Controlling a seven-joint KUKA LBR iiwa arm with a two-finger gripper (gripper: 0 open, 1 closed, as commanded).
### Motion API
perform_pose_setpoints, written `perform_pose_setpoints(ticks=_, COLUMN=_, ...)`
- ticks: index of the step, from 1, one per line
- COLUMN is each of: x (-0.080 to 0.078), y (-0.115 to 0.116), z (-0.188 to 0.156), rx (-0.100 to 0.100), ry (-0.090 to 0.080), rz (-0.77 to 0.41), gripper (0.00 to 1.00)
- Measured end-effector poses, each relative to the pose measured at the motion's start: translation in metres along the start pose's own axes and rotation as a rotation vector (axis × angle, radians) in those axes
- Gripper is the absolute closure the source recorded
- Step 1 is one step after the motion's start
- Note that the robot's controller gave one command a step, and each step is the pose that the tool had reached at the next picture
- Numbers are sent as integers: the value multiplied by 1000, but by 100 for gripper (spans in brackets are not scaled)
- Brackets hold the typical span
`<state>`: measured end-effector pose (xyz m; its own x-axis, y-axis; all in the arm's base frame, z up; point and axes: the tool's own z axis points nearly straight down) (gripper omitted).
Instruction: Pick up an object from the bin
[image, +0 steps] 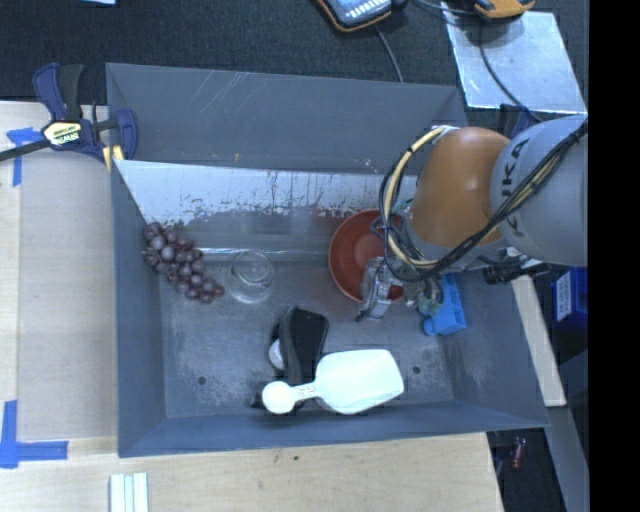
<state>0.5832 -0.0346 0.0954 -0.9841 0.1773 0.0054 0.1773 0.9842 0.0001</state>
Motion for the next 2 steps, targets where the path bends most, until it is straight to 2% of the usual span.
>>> perform_pose_setpoints(ticks=1, x=0, y=0, z=-23, rx=0, ry=-1, rz=-1, gripper=100)
perform_pose_setpoints(ticks=2, x=1, y=-1, z=-58, rx=1, ry=6, rz=-1, gripper=100)
